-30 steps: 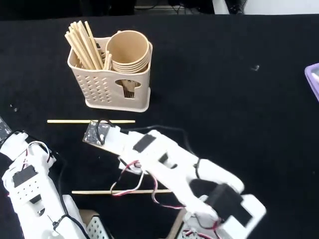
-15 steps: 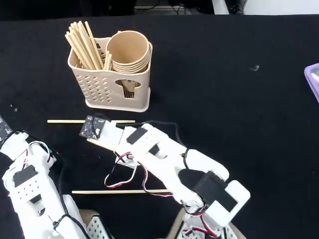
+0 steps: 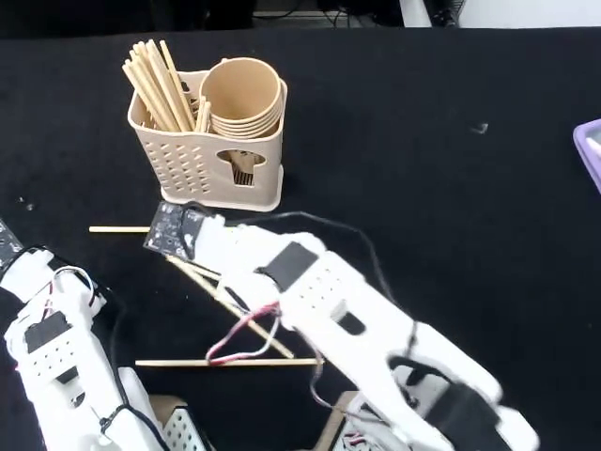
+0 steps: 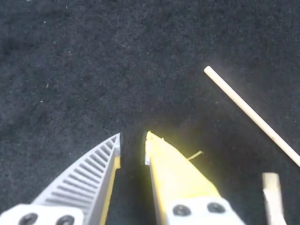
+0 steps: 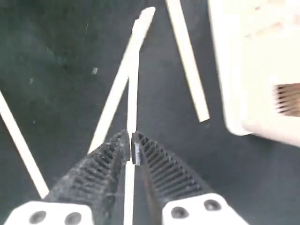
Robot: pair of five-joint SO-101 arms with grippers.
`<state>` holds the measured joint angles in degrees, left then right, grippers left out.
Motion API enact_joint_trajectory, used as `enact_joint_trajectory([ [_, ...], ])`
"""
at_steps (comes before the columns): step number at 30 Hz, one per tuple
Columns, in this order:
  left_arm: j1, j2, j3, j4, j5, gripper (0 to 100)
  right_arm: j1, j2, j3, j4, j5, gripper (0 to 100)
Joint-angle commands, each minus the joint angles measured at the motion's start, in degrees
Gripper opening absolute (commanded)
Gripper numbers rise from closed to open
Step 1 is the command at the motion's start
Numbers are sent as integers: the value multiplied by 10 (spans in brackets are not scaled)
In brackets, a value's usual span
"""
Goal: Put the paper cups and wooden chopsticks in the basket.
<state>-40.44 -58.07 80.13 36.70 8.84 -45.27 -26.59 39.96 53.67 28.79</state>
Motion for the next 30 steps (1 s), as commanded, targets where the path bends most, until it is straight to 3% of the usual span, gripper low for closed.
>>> enact_joint_trajectory([
  [1, 5, -11, -7, -11, 1, 91, 12, -98, -31, 3, -30, 11],
  [5, 4, -11, -7, -11, 1, 91, 10, -85, -7, 1, -86, 22],
  [10, 6, -11, -7, -11, 1, 91, -49, 49, 89, -117, -116, 247],
  [13, 5, -11, -7, -11, 1, 91, -73, 132, 74, -159, -117, 318],
  [22, 5, -11, -7, -11, 1, 91, -31, 332, -73, -156, -116, 306],
  [30, 6, -11, -7, -11, 1, 91, -28, 402, -162, -76, -115, 142],
])
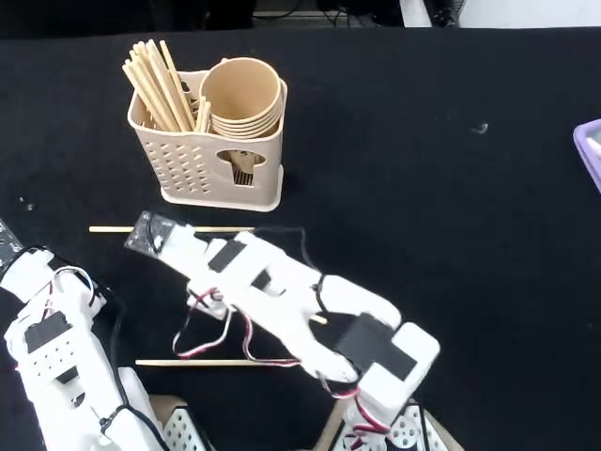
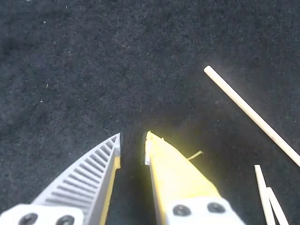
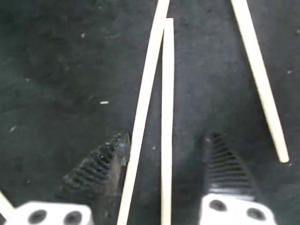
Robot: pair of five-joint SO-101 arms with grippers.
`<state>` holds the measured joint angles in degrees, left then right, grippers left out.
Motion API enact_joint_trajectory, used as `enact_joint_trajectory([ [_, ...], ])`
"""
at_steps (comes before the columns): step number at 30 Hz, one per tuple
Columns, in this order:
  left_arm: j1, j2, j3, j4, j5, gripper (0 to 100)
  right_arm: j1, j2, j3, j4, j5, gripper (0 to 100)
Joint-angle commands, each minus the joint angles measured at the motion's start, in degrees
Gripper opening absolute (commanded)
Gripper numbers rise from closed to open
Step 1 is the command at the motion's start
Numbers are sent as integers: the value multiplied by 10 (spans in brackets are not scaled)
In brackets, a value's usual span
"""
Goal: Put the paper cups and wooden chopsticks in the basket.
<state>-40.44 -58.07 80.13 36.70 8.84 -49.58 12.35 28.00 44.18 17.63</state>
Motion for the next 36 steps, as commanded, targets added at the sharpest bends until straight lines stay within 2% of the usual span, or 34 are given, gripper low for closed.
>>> enact_joint_trajectory([
  [1, 6, -11, -7, -11, 1, 91, 15, 21, -53, 31, -4, 109],
  [4, 6, -11, -7, -11, 1, 91, 16, 44, -89, 70, -3, 12],
  [5, 5, -11, -7, -11, 1, 91, 17, 50, -96, 80, -3, 9],
  [11, 4, -11, -7, -11, 1, 91, 34, 55, -101, 87, -4, 14],
  [17, 4, -11, -7, -11, 1, 91, 33, 56, -101, 114, -4, 124],
  [26, 2, -11, -7, -11, 1, 91, 34, 84, -128, 169, 25, 116],
  [28, 2, -11, -7, -11, 1, 91, 34, 99, -145, 184, 25, 82],
  [30, 1, -11, -7, -11, 1, 91, 34, 104, -153, 186, 25, 5],
  [36, 1, -11, -7, -11, 1, 91, 61, 51, -151, 204, 24, 10],
])
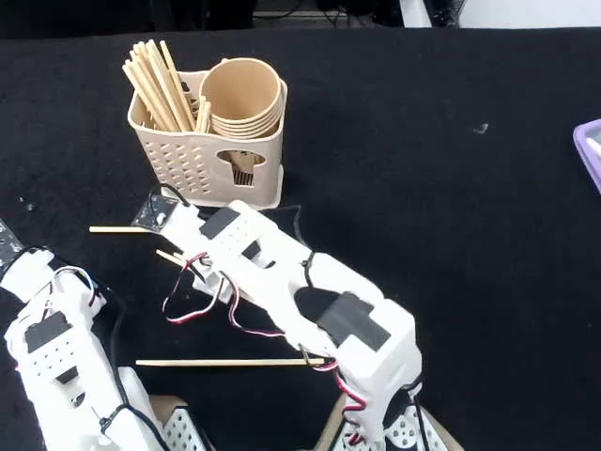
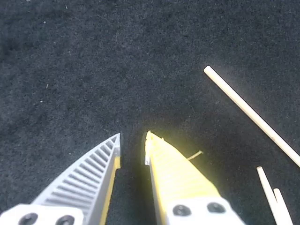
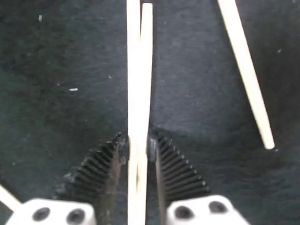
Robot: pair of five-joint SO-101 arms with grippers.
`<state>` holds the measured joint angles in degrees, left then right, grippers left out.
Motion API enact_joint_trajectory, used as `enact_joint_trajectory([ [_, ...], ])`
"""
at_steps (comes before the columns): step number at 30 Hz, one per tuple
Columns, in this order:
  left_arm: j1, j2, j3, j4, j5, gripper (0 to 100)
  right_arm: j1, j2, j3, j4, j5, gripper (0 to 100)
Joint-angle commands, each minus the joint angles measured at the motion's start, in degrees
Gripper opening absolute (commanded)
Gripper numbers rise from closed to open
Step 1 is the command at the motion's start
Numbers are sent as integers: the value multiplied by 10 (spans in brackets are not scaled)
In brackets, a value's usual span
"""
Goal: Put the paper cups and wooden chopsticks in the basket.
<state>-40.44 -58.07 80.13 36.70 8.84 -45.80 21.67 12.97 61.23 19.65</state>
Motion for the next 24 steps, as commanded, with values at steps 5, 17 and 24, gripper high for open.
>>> enact_joint_trajectory([
  [5, 1, -11, -7, -11, 1, 91, 77, -182, 24, 66, 6, 10],
  [17, 1, -11, -8, -11, 1, 91, 55, -502, 44, 145, -26, 11],
  [24, 1, -11, -7, -11, 1, 91, 46, -597, -41, -83, -90, 11],
])
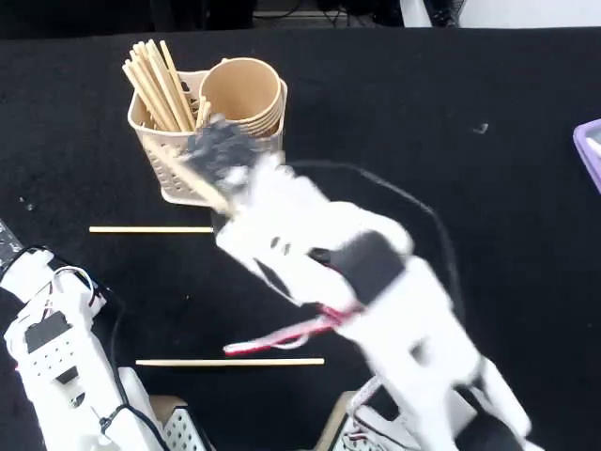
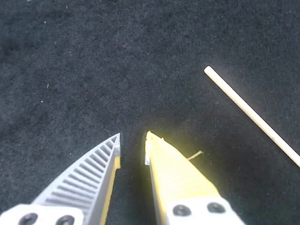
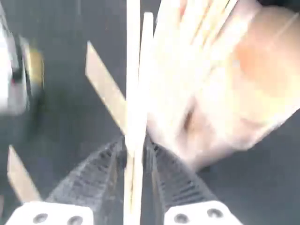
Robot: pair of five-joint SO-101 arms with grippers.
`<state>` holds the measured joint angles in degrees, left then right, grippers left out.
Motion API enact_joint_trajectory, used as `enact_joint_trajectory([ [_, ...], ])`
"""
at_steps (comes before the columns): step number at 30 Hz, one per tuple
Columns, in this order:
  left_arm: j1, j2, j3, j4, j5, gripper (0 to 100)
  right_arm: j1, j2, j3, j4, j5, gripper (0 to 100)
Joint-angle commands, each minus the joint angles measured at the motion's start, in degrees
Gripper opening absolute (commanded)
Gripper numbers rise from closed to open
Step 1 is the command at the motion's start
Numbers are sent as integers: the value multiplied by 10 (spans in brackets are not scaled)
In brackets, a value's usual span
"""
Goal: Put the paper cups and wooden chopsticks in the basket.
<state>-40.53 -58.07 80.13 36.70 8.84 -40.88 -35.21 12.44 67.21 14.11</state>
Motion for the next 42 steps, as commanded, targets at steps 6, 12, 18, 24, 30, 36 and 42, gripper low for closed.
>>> enact_joint_trajectory([
  [6, 2, -11, -7, -11, 1, 91, -3, 57, -18, -513, -151, 11],
  [12, 2, -11, -7, -11, 1, 91, -2, 229, -62, -730, -147, 11],
  [18, 2, -11, -7, -11, 1, 91, 38, 364, -150, -738, -149, 11],
  [24, 2, -11, -8, -11, 1, 91, 46, 401, -151, -738, -147, 11],
  [30, 2, -11, -8, -11, 1, 91, 43, 401, -170, -612, -150, 74],
  [36, 2, -11, -8, -11, 1, 91, 44, 343, -234, -438, -150, 169],
  [42, 2, -11, -8, -11, 1, 91, 40, 206, -240, -160, -150, 151],
])
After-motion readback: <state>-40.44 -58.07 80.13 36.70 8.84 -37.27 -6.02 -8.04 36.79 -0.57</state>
